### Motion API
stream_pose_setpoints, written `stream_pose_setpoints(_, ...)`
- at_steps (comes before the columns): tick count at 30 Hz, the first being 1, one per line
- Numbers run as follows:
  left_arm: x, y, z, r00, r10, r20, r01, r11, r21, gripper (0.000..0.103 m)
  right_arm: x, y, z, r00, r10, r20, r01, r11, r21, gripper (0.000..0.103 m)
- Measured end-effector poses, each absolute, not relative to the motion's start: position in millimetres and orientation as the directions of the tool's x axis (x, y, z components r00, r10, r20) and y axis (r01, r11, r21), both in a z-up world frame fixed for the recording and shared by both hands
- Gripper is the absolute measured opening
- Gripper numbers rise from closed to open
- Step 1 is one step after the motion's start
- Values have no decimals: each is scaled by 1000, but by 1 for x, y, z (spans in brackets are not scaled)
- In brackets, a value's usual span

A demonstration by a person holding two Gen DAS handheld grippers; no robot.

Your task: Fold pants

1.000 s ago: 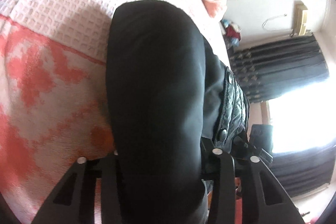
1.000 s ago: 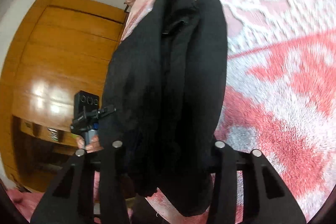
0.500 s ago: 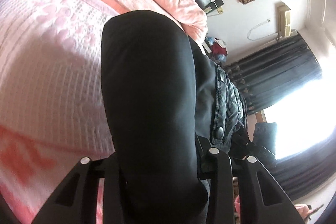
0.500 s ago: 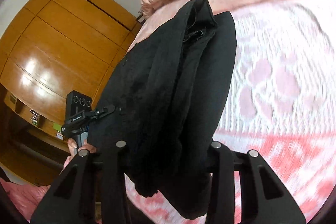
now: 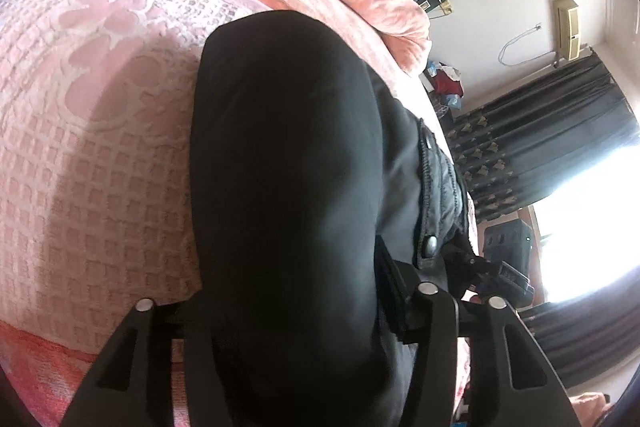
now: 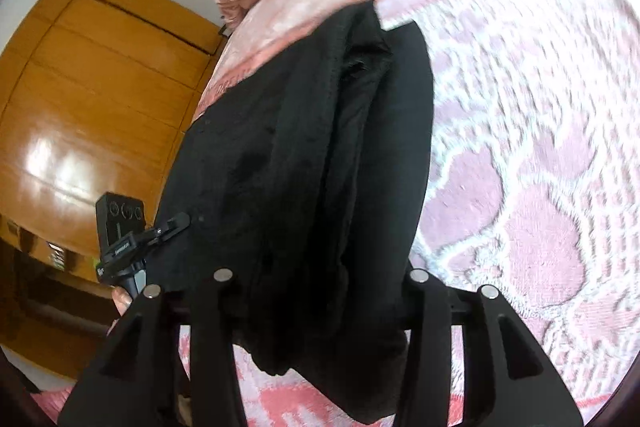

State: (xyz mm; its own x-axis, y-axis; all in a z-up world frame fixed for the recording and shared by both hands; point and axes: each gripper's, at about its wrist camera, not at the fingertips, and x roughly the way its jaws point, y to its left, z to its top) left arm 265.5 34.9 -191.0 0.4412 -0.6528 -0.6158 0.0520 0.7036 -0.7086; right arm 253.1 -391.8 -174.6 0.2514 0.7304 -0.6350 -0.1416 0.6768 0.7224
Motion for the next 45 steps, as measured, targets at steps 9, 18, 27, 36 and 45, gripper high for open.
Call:
stream_pose_setpoints(9, 258, 45, -182, 445, -527, -724, 6, 810, -586, 91, 241, -412, -185, 265, 751, -605, -67, 640, 765, 78)
stream_pose_setpoints(18, 196, 57, -147, 554, -281, -783, -47, 929, -367, 99, 195, -437, -158, 365, 681, -635, -34, 691, 722, 81)
stream_pose_setpoints(27, 152, 13, -119, 528, -181, -829, -10, 976, -220, 99, 131, -415, -117, 481, 416, -772, -13, 883, 468, 94)
stream_pose_setpoints(36, 118, -20, -100, 555, -106, -825, 14, 993, -119, 99, 87, -362, -87, 538, 232, -810, -8, 963, 271, 99)
stream_pose_setpoints(45, 97, -14, -84, 584, -80, -808, -26, 993, -117, 99, 61, -338, -72, 550, 168, -818, -5, 980, 197, 100)
